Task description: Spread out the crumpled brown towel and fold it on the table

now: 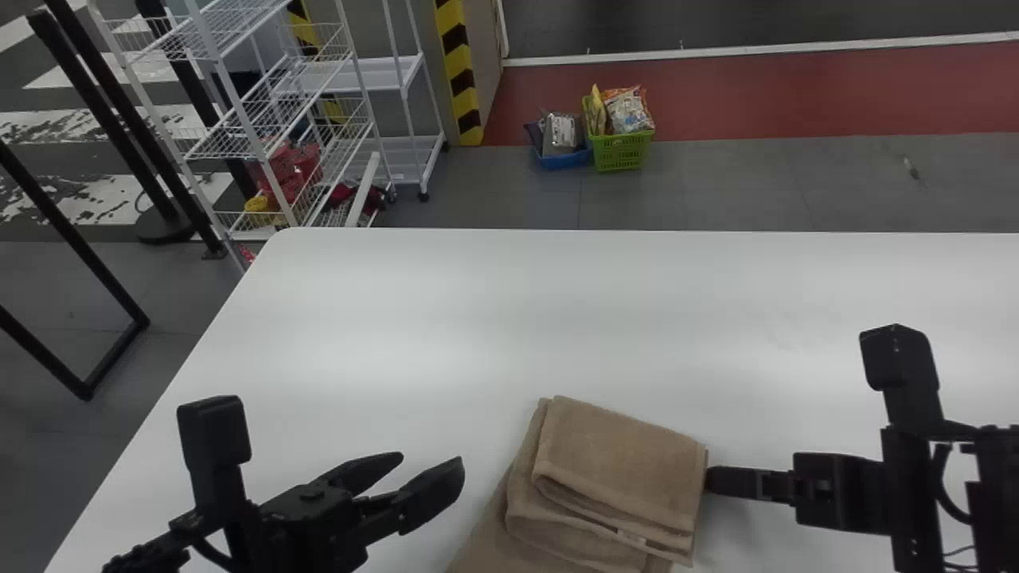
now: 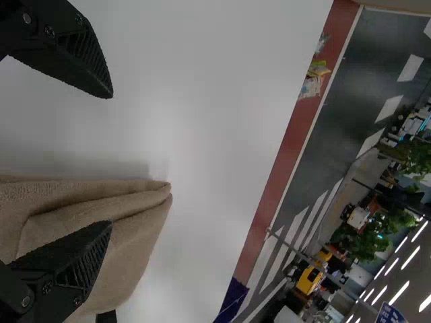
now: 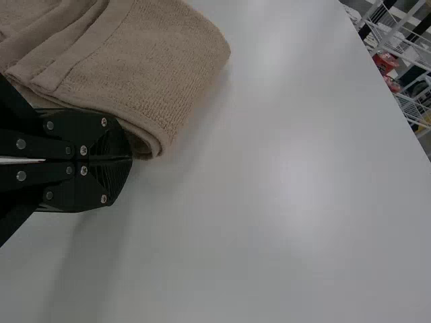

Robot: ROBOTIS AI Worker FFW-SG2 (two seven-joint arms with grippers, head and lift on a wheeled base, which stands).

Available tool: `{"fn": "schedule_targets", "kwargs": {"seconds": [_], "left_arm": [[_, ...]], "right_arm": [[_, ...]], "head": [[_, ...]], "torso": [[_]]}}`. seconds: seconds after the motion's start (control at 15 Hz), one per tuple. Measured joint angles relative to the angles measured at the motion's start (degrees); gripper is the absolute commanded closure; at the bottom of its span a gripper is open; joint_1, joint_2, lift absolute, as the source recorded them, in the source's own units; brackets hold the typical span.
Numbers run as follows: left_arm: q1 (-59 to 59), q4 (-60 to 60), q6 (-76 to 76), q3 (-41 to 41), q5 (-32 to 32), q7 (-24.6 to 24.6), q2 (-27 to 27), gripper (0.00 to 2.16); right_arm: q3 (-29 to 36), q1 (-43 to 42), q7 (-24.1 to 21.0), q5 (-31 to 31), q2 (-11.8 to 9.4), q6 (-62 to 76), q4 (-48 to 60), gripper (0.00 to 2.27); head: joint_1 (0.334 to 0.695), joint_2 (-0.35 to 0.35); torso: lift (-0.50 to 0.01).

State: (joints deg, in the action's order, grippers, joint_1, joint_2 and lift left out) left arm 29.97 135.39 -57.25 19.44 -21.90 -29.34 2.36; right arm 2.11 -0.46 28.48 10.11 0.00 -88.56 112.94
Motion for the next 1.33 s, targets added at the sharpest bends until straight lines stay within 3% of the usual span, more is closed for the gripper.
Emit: {"fn": "schedule_targets", "kwargs": {"seconds": [0.47,0.53,0.6,0.67,0.73,1.0,1.2,1.33], "left_arm": [[1.1,2.6,-0.7,1.5,-1.2,-0.2,-0.5,0.16],[1.3,3.2,-1.5,1.9,-1.3,-0.3,-0.6,0.16],[1.3,3.8,-2.4,2.3,-1.4,-0.2,-0.6,0.16],[1.3,4.3,-3.4,2.8,-1.4,-0.2,-0.6,0.16],[1.2,4.6,-4.1,3.3,-1.4,-0.3,-0.6,0.16],[0.3,5.1,-7.1,5.9,-3.0,-0.4,-0.6,0.16],[-2.0,5.7,-13.9,7.4,-3.7,0.1,-0.6,0.16],[-3.3,6.4,-17.6,7.7,-3.5,0.8,-0.6,0.16]], "right_arm": [[-1.2,-6.6,-0.3,2.1,0.0,0.0,-6.1,1.95],[-1.1,-6.3,0.4,2.4,0.0,0.0,-4.4,1.82],[-1.3,-5.5,1.6,1.9,0.0,0.0,-1.8,1.31],[-1.4,-4.7,4.9,0.3,0.0,0.0,1.5,0.54],[-1.1,-4.1,8.6,-1.4,-0.2,0.0,4.6,0.10],[-2.0,-1.0,17.7,-9.2,-6.4,0.0,18.8,0.06],[-9.7,-0.2,33.4,-28.3,-7.1,0.0,24.4,0.07],[-17.4,-4.0,45.4,-43.3,-5.9,0.0,24.0,0.07]], "head": [[0.695,0.205],[0.695,0.209],[0.695,0.220],[0.695,0.228],[0.695,0.232],[0.695,0.195],[0.695,0.218],[0.695,0.274]], "torso": [[-0.127],[-0.127],[-0.127],[-0.127],[-0.127],[-0.127],[-0.127],[-0.127]]}}
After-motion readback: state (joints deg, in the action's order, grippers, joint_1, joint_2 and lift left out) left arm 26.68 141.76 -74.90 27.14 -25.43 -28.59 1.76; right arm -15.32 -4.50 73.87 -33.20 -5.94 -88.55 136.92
